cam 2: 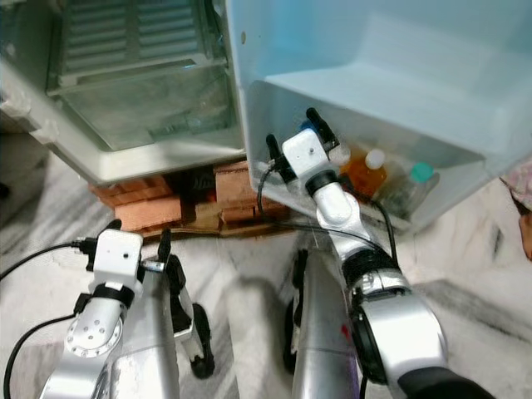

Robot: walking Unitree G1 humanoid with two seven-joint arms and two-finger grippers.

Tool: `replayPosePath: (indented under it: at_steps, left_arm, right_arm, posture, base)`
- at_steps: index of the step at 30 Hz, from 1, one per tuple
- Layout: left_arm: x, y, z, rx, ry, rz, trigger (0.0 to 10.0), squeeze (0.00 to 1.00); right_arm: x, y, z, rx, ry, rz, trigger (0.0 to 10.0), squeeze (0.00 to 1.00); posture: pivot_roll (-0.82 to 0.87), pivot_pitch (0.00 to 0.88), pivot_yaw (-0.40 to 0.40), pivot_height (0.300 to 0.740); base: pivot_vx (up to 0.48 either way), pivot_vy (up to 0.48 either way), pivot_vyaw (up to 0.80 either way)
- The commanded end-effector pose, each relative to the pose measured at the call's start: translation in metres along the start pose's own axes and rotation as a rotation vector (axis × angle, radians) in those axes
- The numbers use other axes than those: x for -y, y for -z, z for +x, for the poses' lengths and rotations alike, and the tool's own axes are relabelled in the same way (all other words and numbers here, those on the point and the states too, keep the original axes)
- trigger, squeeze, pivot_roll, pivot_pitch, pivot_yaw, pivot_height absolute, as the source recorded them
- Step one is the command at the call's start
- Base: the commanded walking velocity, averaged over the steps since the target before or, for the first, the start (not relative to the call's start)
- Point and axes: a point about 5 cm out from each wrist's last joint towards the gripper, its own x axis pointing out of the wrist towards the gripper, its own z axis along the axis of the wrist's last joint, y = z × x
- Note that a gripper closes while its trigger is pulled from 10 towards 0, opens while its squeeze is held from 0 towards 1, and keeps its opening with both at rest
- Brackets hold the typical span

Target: Restocking fridge

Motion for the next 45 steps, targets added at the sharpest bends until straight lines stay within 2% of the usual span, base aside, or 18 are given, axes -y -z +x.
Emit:
replayPosePath:
  at_steps: [1, 4, 6, 7, 8, 10, 13, 17, 20, 22, 24, 25, 26, 29, 32, 37, 40, 45]
  left_arm:
    - [-0.001, 0.007, -0.002, -0.019, -0.008, 0.003, 10.0, 0.0]
    - [-0.001, 0.01, 0.0, -0.027, -0.008, -0.011, 10.0, 0.0]
    - [0.0, 0.01, 0.0, -0.033, -0.009, -0.024, 10.0, 0.0]
    - [-0.001, 0.01, 0.001, -0.028, -0.018, -0.025, 10.0, 0.0]
    - [-0.003, 0.009, 0.002, -0.021, -0.029, -0.024, 10.0, 0.0]
    - [-0.006, 0.008, 0.003, -0.012, -0.058, -0.028, 10.0, 0.0]
    - [-0.012, 0.011, 0.005, -0.011, -0.083, -0.035, 10.0, 0.0]
    - [-0.01, 0.009, 0.01, 0.012, -0.048, -0.053, 10.0, 0.0]
    - [-0.009, 0.007, 0.013, 0.021, -0.041, -0.046, 10.0, 0.0]
    - [-0.009, 0.007, 0.014, 0.027, -0.049, -0.043, 10.0, 0.0]
    - [-0.009, 0.008, 0.013, 0.033, -0.066, -0.049, 10.0, 0.0]
    - [-0.009, 0.009, 0.012, 0.029, -0.07, -0.061, 10.0, 0.0]
    - [-0.01, 0.012, 0.009, 0.019, -0.089, -0.082, 10.0, 0.0]
    - [-0.01, 0.019, 0.004, -0.009, -0.117, -0.117, 10.0, 0.0]
    - [-0.005, 0.022, 0.002, -0.006, -0.088, -0.097, 10.0, 0.0]
    - [-0.005, 0.018, 0.007, 0.019, -0.084, -0.093, 10.0, 0.0]
    - [-0.008, 0.014, 0.015, 0.041, -0.09, -0.096, 10.0, 0.0]
    - [-0.009, 0.013, 0.017, 0.052, -0.084, -0.1, 10.0, 0.0]
  right_arm:
    - [-0.002, -0.002, -0.003, 0.033, -0.005, 0.037, 10.0, 1.0]
    - [-0.013, 0.004, -0.018, 0.026, 0.007, 0.133, 10.0, 1.0]
    - [-0.016, 0.004, -0.023, 0.028, 0.013, 0.154, 10.0, 1.0]
    - [-0.019, 0.006, -0.028, 0.022, 0.014, 0.163, 10.0, 0.19]
    - [-0.024, 0.009, -0.036, 0.0, 0.017, 0.224, 10.0, 0.0]
    - [-0.035, 0.018, -0.052, -0.063, 0.056, 0.342, 10.0, 0.0]
    - [-0.04, 0.031, -0.071, -0.159, 0.178, 0.437, 10.0, 0.0]
    - [-0.045, 0.032, -0.083, -0.22, 0.241, 0.48, 10.0, 0.0]
    - [-0.048, 0.027, -0.086, -0.183, 0.152, 0.491, 10.0, 0.0]
    - [-0.039, 0.028, -0.093, -0.205, 0.209, 0.424, 10.0, 0.0]
    - [-0.035, 0.03, -0.099, -0.225, 0.19, 0.393, 10.0, 0.0]
    - [-0.035, 0.033, -0.103, -0.259, 0.194, 0.418, 10.0, 0.0]
    - [-0.038, 0.036, -0.111, -0.281, 0.19, 0.523, 10.0, 0.0]
    - [-0.037, 0.034, -0.118, -0.283, 0.224, 0.526, 10.0, 0.0]
    - [-0.042, 0.033, -0.114, -0.332, 0.212, 0.496, 10.0, 0.0]
    - [-0.038, 0.018, -0.103, -0.229, 0.16, 0.511, 10.0, 0.0]
    - [-0.034, 0.014, -0.094, -0.211, 0.16, 0.53, 10.0, 0.0]
    - [-0.031, 0.013, -0.092, -0.217, 0.154, 0.522, 10.0, 0.0]
  posture:
    - [0.01, 0.135, 0.046, 0.52]
    - [0.01, 0.099, 0.037, 0.52]
    - [0.01, 0.099, 0.037, 0.52]
    - [0.01, 0.086, 0.035, 0.52]
    - [0.01, 0.068, 0.035, 0.52]
    - [0.01, 0.055, 0.035, 0.52]
    - [0.0, 0.039, 0.041, 0.52]
    - [-0.02, 0.027, 0.054, 0.52]
    - [-0.03, 0.017, 0.059, 0.52]
    - [-0.04, 0.015, 0.053, 0.52]
    - [-0.04, 0.013, 0.045, 0.52]
    - [-0.04, 0.011, 0.04, 0.52]
    - [-0.04, 0.01, 0.04, 0.52]
    - [-0.04, 0.0, 0.041, 0.52]
    - [-0.05, 0.0, 0.053, 0.52]
    - [-0.05, 0.0, 0.06, 0.52]
    - [-0.06, 0.0, 0.059, 0.54]
    - [-0.06, 0.0, 0.06, 0.575]
  base:
    - [0.0, 0.0, 0.0]
    - [0.0, 0.0, 0.0]
    - [0.0, 0.0, 0.0]
    - [0.0, 0.0, 0.0]
    - [0.0, 0.0, 0.0]
    - [0.0, 0.0, 0.0]
    - [0.0, 0.0, 0.0]
    - [0.0, 0.0, 0.0]
    - [0.0, 0.0, 0.0]
    - [0.0, 0.0, 0.0]
    - [0.0, 0.0, 0.0]
    - [0.0, 0.0, 0.0]
    - [0.0, 0.0, 0.0]
    - [0.0, 0.0, 0.0]
    - [0.0, 0.0, 0.0]
    - [0.0, 0.0, 0.0]
    - [0.0, 0.0, 0.0]
    - [0.0, 0.0, 0.0]
